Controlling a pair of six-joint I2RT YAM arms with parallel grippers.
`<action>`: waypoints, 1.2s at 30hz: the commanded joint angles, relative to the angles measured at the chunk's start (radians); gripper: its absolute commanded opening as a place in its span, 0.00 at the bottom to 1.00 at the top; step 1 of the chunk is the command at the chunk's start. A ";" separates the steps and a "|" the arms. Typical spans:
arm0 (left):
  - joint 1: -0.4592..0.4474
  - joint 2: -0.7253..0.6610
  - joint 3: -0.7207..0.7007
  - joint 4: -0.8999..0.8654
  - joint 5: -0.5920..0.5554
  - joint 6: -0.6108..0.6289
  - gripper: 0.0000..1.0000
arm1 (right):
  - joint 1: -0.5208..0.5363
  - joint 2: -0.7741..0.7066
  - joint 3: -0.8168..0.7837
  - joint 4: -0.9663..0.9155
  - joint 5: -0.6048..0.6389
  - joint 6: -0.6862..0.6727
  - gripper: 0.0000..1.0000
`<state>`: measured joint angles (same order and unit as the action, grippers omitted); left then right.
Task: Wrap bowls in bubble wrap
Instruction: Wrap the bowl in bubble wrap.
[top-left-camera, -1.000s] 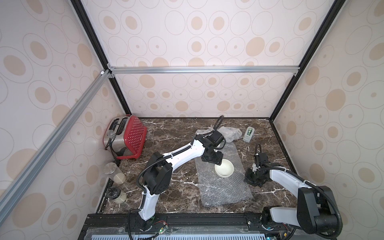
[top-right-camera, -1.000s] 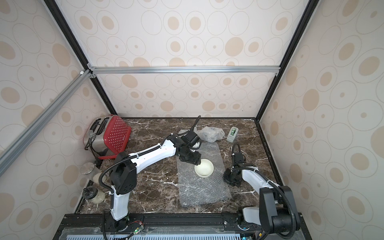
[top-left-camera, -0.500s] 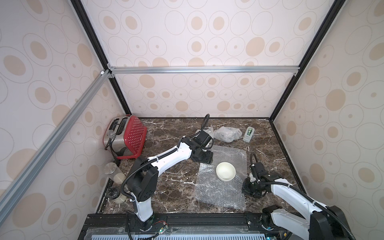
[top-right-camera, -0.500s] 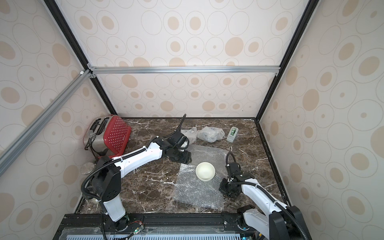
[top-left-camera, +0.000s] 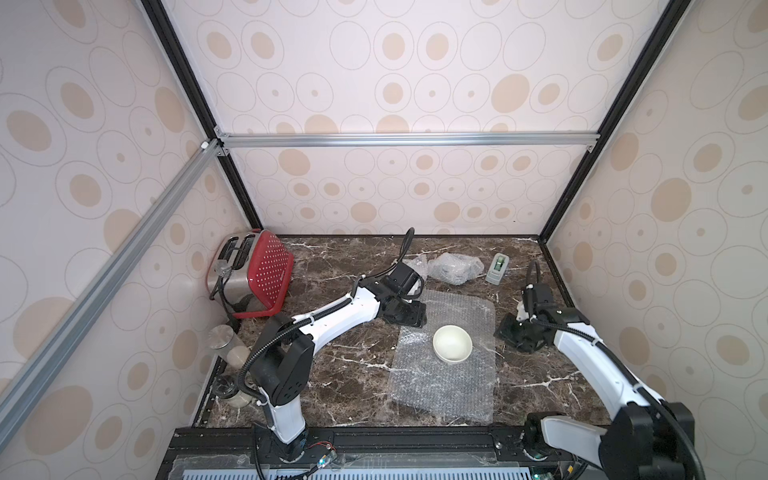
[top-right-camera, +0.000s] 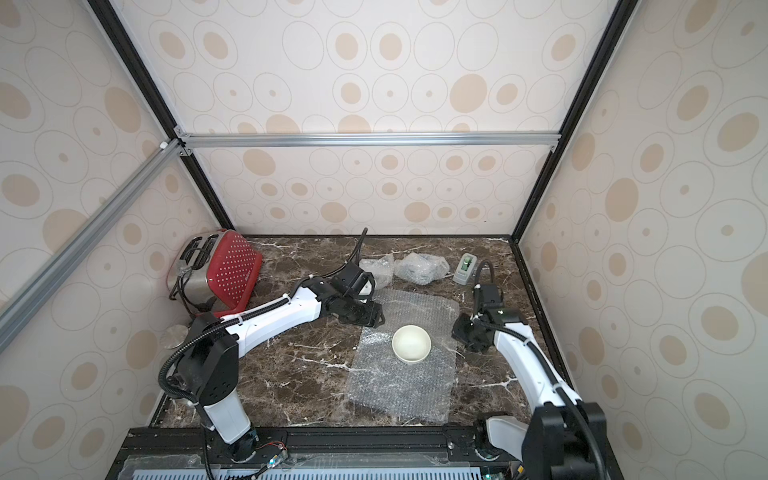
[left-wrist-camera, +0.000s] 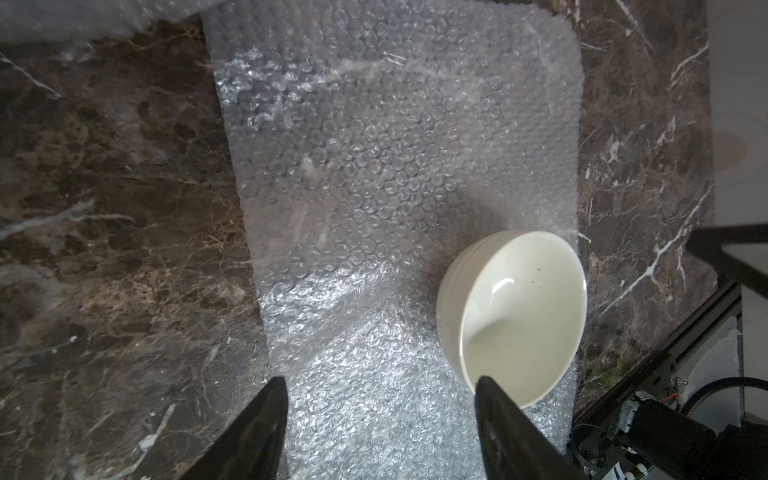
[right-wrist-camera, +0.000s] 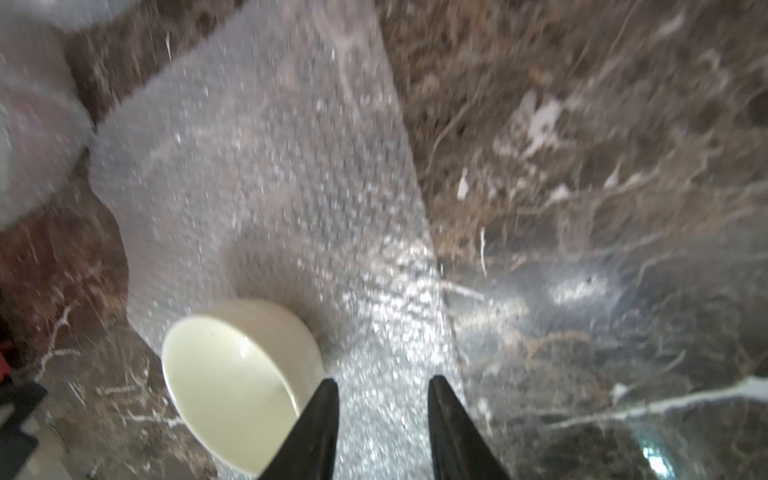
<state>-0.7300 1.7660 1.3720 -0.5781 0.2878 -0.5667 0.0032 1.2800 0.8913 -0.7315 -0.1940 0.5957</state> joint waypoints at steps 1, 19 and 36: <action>0.004 -0.036 -0.026 0.038 0.049 0.003 0.70 | -0.055 0.193 0.116 0.088 -0.083 -0.100 0.39; 0.004 -0.140 -0.238 0.245 0.064 -0.044 0.70 | -0.098 0.707 0.459 0.087 -0.129 -0.166 0.40; -0.074 -0.034 -0.178 0.263 0.088 -0.047 0.71 | -0.098 0.622 0.405 0.157 -0.260 -0.180 0.05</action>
<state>-0.7914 1.7218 1.1713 -0.3260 0.3801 -0.5995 -0.0994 1.9762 1.3113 -0.5743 -0.4122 0.4252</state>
